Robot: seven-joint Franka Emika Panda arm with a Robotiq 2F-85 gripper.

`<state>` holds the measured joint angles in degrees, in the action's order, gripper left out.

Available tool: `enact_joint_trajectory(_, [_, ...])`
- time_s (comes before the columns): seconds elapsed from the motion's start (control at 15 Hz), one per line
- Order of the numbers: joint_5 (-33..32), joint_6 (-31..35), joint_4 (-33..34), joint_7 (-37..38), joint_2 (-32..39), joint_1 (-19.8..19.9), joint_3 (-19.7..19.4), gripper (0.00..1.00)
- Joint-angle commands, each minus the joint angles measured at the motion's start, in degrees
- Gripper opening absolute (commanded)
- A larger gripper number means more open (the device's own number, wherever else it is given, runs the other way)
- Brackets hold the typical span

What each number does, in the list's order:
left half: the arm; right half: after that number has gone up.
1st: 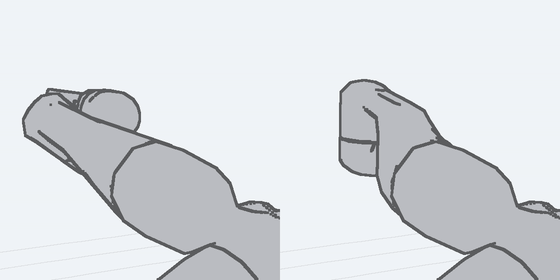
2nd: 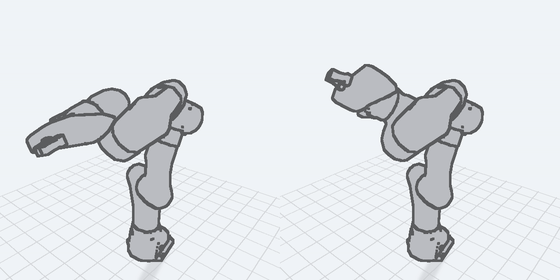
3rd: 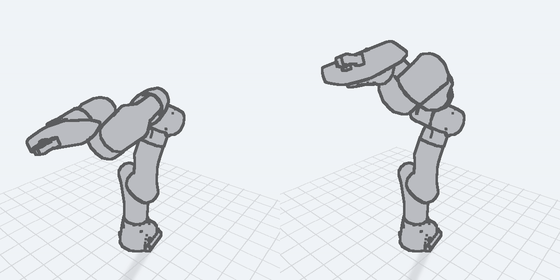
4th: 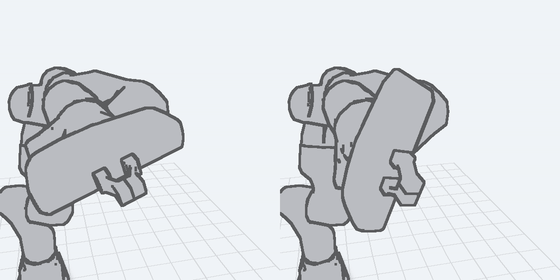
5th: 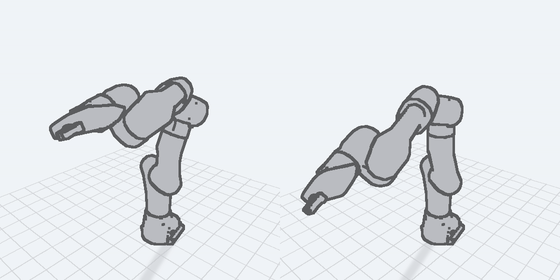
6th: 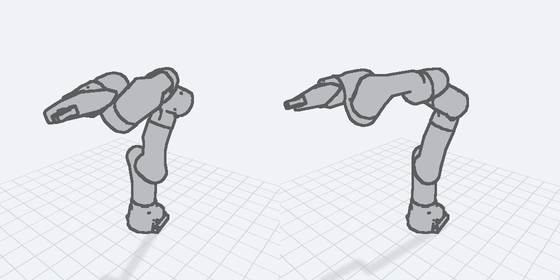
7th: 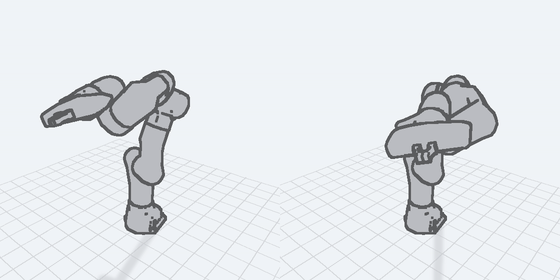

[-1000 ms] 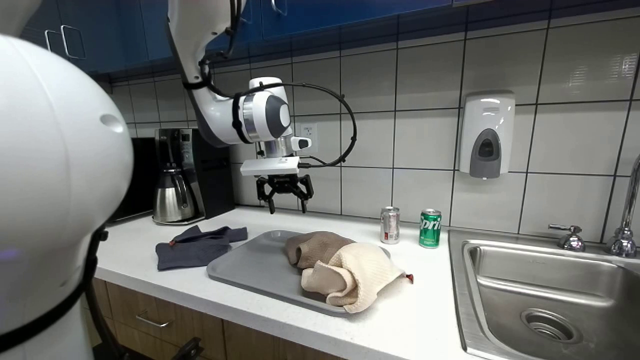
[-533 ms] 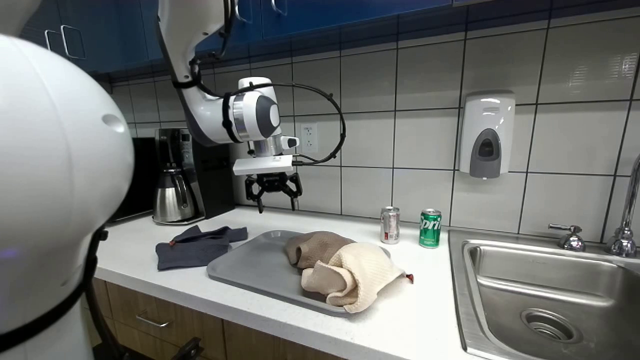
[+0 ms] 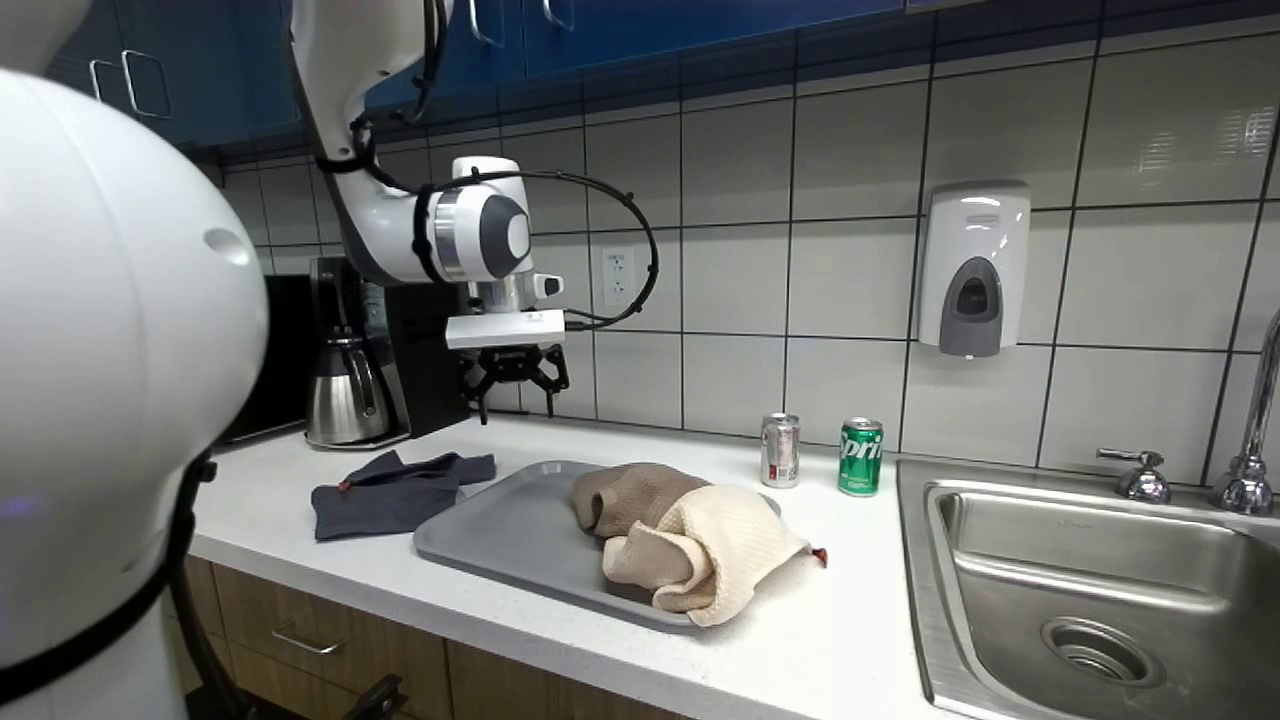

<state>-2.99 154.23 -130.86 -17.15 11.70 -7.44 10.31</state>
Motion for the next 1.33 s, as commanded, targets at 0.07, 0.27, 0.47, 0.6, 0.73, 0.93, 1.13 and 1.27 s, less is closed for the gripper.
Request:
enact_joint_trajectory(0.07, [4.4,-1.7,1.4,-8.9,0.4,1.2,3.7,1.0])
enact_joint_trajectory(0.27, [6.1,-1.7,1.3,-12.9,0.7,1.4,5.3,1.0])
enact_joint_trajectory(0.47, [7.6,-2.2,1.1,-17.4,0.9,1.6,6.9,1.0])
enact_joint_trajectory(0.6, [7.8,-2.5,0.8,-20.3,1.1,1.6,7.7,1.0])
enact_joint_trajectory(0.73, [7.6,-2.9,0.9,-23.1,1.5,1.5,8.3,1.0])
enact_joint_trajectory(0.93, [10.2,-3.9,1.7,-30.5,3.0,2.3,10.4,1.0])
enact_joint_trajectory(1.13, [12.4,-5.5,2.8,-36.5,4.4,2.5,11.4,1.0])
enact_joint_trajectory(1.27, [13.0,-6.8,3.7,-39.6,5.5,2.4,11.6,1.0])
